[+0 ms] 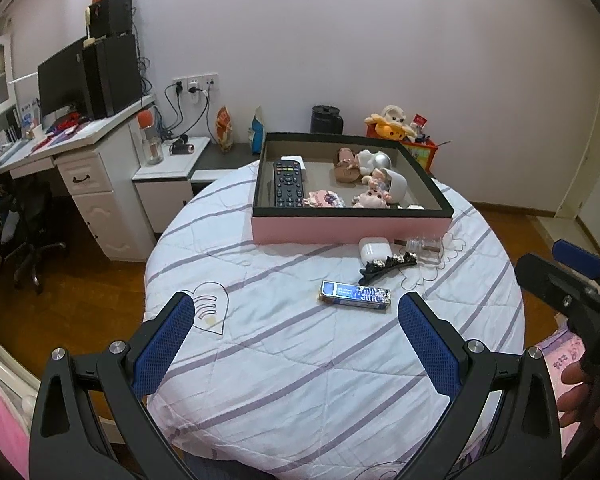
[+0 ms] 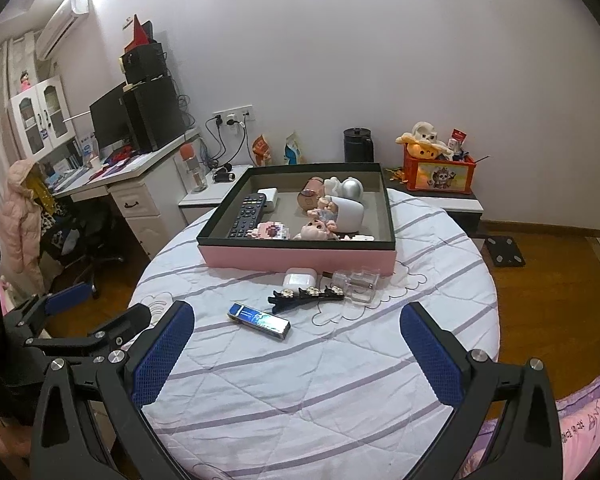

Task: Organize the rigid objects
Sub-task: 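Withdraw both tools from the tray back toward the remaining items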

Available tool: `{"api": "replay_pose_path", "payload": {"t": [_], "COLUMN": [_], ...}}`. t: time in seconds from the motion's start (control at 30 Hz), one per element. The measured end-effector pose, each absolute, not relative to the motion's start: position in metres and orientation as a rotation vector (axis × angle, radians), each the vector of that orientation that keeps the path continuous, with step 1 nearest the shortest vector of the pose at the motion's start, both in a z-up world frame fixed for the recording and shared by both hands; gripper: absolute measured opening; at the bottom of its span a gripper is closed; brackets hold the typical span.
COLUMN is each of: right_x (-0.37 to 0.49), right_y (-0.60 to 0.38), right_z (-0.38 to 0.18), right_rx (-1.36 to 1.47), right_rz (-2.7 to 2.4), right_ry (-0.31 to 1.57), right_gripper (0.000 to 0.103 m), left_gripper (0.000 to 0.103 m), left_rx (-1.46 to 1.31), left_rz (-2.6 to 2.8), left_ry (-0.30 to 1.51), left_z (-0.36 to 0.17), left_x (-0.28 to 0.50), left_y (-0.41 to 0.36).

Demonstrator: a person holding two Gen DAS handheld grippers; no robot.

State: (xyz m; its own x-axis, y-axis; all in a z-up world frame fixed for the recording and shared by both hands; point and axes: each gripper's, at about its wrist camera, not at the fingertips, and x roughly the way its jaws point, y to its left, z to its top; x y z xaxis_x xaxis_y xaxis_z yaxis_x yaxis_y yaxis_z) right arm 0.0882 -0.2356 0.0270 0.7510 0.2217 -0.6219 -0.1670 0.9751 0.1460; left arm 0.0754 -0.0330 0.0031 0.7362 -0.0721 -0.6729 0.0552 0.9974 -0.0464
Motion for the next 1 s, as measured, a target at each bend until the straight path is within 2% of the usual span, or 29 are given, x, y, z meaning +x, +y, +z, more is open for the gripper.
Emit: {"api": "replay_pose_path", "payload": {"t": [0.47,1.0], "right_x": [0.094,0.124], "right_y": [-0.255,-0.285], "right_z": [0.015,-0.023], "right_rx": [0.109,0.155], "right_rz": [0.171,0.121], "right_ry": [0.72,0.811], "right_gripper": [0.103,0.103], "left_gripper": [0.103,0.103], "left_rx": [-0.005,0.014], "left_rz": [-0.101,-0.162], "left_ry": [0.789,0.914], "left_z": [-0.021,-0.099], "left_x": [0.083,0.145], "left_y": [-0.05,-0.094]}}
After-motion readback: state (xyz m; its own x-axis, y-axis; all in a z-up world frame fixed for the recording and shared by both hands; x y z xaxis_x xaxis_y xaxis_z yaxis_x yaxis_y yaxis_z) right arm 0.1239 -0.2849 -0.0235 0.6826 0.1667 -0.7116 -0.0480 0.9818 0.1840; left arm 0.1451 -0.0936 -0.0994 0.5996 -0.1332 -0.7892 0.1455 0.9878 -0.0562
